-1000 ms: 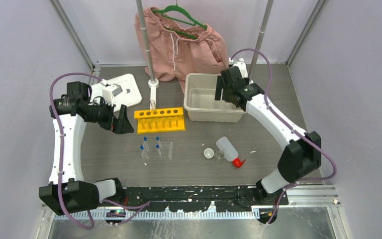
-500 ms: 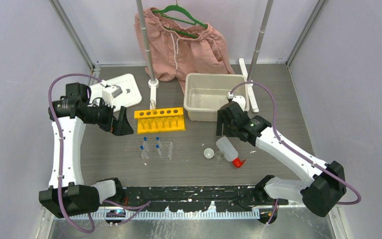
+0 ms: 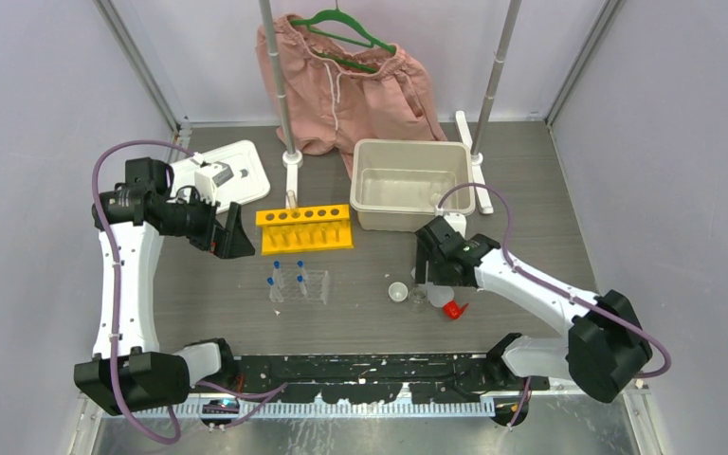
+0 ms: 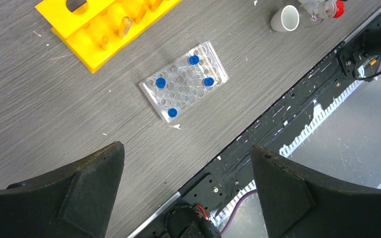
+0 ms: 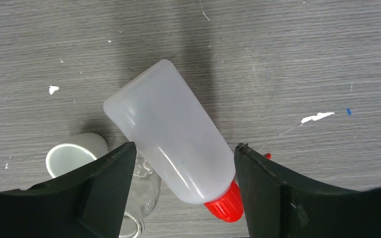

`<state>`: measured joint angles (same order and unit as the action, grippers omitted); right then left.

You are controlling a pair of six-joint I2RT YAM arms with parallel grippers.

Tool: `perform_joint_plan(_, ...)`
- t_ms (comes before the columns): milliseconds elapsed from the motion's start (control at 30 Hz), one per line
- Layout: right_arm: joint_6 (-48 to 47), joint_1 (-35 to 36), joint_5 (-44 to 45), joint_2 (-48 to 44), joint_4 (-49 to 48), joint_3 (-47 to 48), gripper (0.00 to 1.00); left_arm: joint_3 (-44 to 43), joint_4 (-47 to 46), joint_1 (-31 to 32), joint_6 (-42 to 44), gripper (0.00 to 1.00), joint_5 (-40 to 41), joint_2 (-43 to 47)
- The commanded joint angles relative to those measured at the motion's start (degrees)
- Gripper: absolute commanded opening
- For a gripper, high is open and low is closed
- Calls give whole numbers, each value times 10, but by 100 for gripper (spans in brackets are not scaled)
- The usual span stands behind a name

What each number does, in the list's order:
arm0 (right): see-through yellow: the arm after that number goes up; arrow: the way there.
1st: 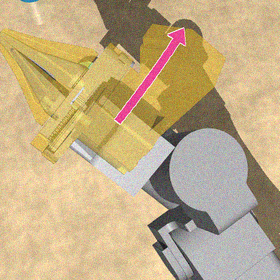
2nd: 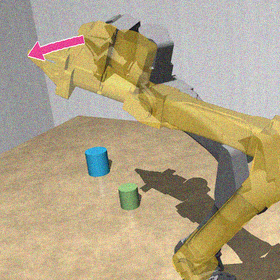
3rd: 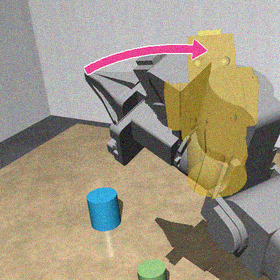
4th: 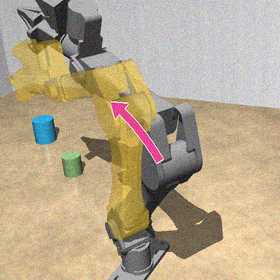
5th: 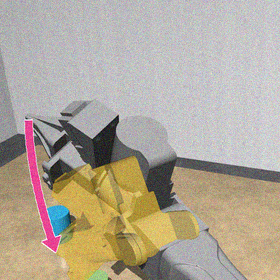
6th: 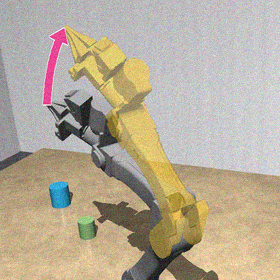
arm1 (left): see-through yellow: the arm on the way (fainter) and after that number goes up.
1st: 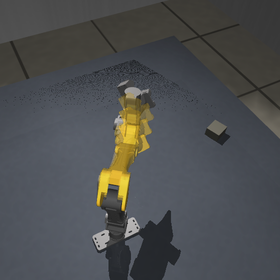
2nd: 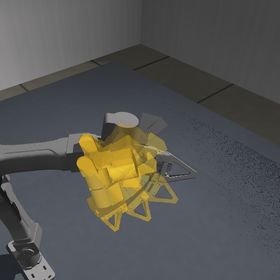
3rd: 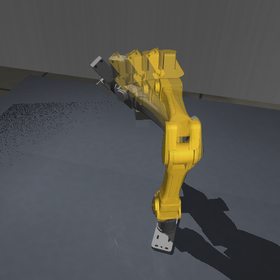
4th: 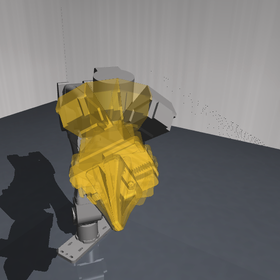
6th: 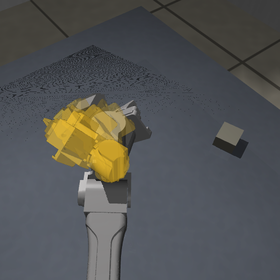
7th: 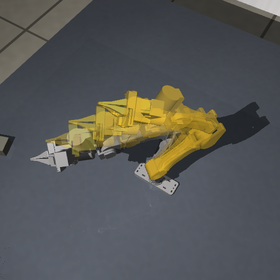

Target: Organize the chemistry lab equipment

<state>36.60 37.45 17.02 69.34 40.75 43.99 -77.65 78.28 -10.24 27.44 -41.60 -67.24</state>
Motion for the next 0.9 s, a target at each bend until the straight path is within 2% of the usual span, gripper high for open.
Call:
perform_joint_plan(0, 8, 3, 7, 30, -47, 1, 77, -21, 7, -4, 7, 98, -12, 11)
perform_joint_plan(233, 23, 3, 27, 76, -58, -3, 67, -22, 6, -4, 11, 99, -7, 10)
perform_joint_plan(333, 31, 3, 46, 72, -47, 1, 57, -24, 6, -4, 11, 98, -8, 8)
perform_joint_plan(500, 34, 2, 74, 26, -10, 18, 33, -23, 4, -4, 10, 98, -9, 6)
perform_joint_plan(567, 25, 0, 77, 2, 15, 38, 27, -22, 4, -4, 11, 99, -9, 6)
perform_joint_plan(667, 3, -2, 85, -32, 66, 95, 22, -20, 3, -3, 13, 98, -8, 5)
perform_joint_plan(767, -40, -3, 80, -56, 103, 182, 22, -23, 5, -3, 14, 99, -6, 5)
perform_joint_plan(867, -95, -6, 75, -20, 135, 312, 22, -27, 6, -4, 13, 98, -8, 5)
